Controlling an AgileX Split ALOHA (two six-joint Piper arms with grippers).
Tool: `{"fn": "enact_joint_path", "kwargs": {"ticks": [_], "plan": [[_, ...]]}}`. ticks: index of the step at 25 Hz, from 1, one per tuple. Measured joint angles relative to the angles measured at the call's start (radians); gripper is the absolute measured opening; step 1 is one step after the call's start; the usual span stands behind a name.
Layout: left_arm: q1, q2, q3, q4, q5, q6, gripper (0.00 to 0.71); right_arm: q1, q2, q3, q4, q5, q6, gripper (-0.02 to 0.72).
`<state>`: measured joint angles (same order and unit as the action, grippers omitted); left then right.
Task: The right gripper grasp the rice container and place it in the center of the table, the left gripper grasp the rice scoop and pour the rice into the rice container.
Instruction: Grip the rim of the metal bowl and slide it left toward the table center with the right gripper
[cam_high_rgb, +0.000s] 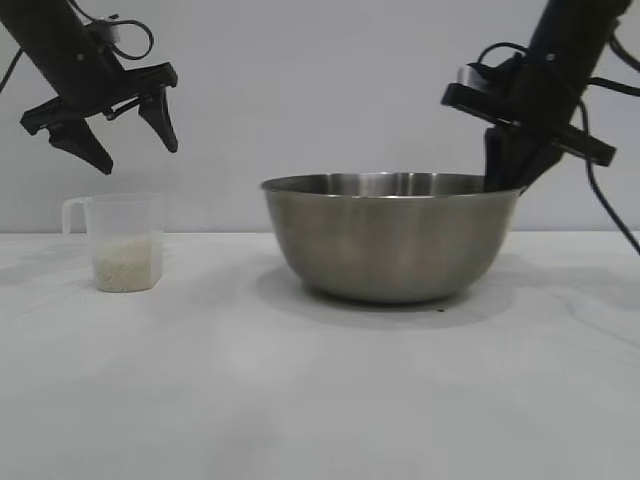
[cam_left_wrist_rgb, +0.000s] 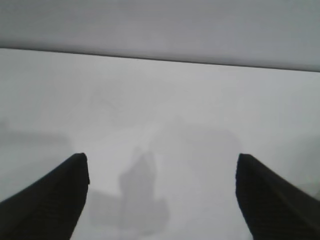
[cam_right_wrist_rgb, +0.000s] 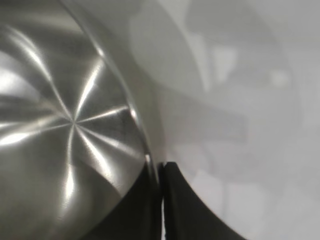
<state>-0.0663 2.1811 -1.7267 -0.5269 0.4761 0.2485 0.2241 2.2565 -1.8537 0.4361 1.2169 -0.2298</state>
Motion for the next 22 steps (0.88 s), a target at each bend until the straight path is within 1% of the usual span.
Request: {"fn": "enact_joint_path", "kwargs": {"ticks": [4,5,6,7,9,11,13,14,22], "plan": [[0.0,0.0,0.0,0.0,0.017,0.0,0.534,0.0,0.007,0.0,0.005,-0.004,0.0,0.0],[0.0,0.0,0.0,0.0,0.017,0.0,0.534,0.0,0.007,0.0,0.005,-0.004,0.0,0.036],[0.0,0.0,0.0,0.0,0.017,0.0,0.534,0.0,0.009,0.0,0.005,-0.006,0.0,0.048],[0.0,0.0,0.0,0.0,0.017,0.0,0.534,0.0,0.01,0.0,0.005,-0.004,0.002,0.123],[0.0,0.0,0.0,0.0,0.017,0.0,0.534,0.0,0.01,0.0,0.005,-0.004,0.002,0.246],[0.0,0.0,0.0,0.002,0.017,0.0,0.534,0.0,0.01,0.0,0.005,-0.004,0.002,0.398],[0.0,0.0,0.0,0.002,0.017,0.0,0.534,0.0,0.01,0.0,0.005,-0.002,0.002,0.507],[0.0,0.0,0.0,0.002,0.017,0.0,0.534,0.0,0.01,0.0,0.002,-0.002,0.002,0.537],[0.0,0.0,0.0,0.003,0.017,0.0,0.534,0.001,-0.064,0.0,-0.056,0.002,0.002,0.529]]}}
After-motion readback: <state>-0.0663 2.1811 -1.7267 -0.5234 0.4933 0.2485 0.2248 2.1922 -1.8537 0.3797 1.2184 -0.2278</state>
